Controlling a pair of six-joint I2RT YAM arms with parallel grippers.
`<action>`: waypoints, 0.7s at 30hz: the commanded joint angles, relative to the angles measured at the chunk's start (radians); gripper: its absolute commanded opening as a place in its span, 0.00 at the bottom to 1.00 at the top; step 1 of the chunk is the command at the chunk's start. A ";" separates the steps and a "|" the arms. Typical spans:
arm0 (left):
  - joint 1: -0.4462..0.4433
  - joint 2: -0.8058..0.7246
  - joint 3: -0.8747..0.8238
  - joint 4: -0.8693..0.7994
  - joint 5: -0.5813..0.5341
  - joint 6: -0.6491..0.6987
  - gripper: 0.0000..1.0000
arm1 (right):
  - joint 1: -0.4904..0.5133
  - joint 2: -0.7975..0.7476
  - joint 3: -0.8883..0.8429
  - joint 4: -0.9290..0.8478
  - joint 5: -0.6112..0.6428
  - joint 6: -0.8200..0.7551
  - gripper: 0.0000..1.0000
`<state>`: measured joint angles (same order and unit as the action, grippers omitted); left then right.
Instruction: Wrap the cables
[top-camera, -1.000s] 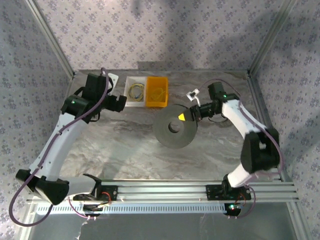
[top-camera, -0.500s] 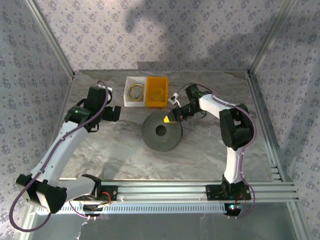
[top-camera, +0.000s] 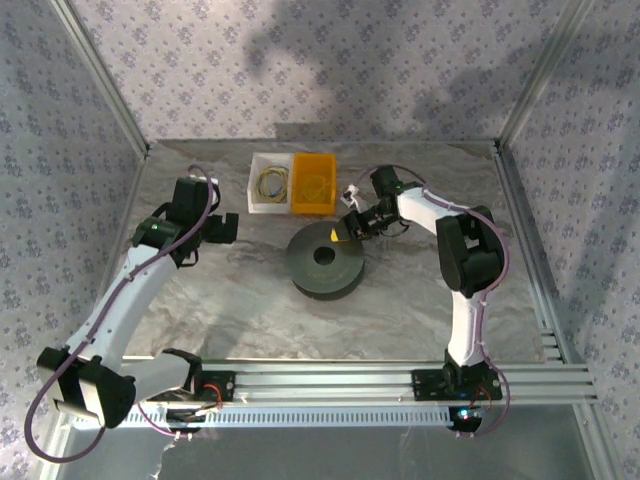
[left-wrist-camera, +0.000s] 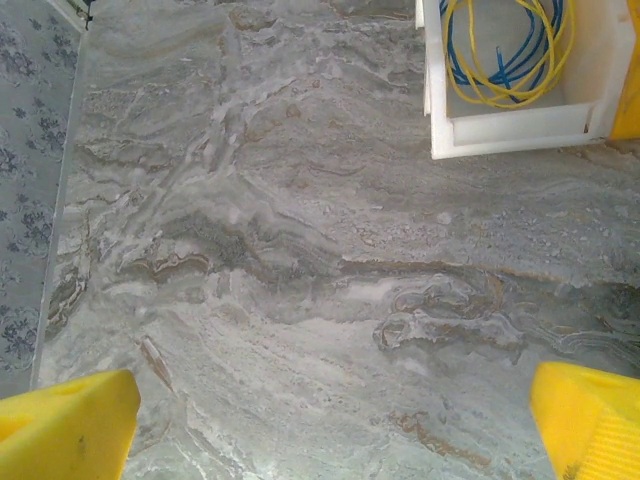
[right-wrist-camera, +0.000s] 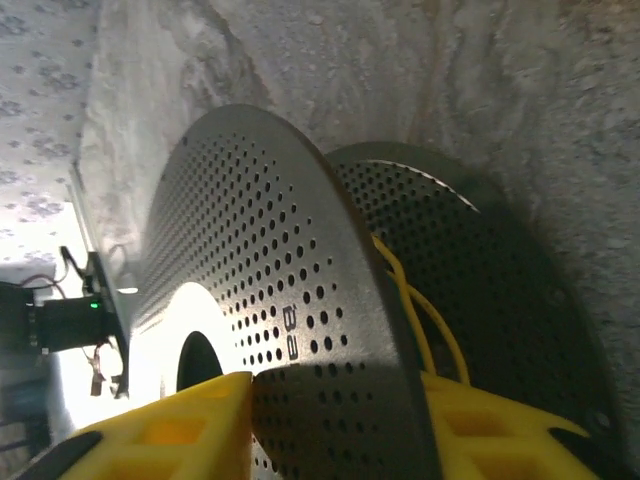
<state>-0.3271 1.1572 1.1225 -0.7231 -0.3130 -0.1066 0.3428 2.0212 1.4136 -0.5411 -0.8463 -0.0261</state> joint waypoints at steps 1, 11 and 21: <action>0.006 -0.016 0.033 0.035 0.015 -0.006 1.00 | 0.004 -0.009 0.036 -0.004 0.177 -0.053 0.48; 0.037 -0.007 0.001 0.111 0.063 -0.014 1.00 | -0.062 -0.249 0.049 -0.157 0.272 -0.133 1.00; 0.043 -0.216 -0.266 0.562 0.082 0.050 1.00 | -0.182 -0.997 -0.507 0.409 0.651 -0.120 1.00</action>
<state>-0.2935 1.0172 0.9180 -0.3904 -0.2340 -0.0795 0.1528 1.2098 1.0859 -0.3874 -0.3809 -0.1326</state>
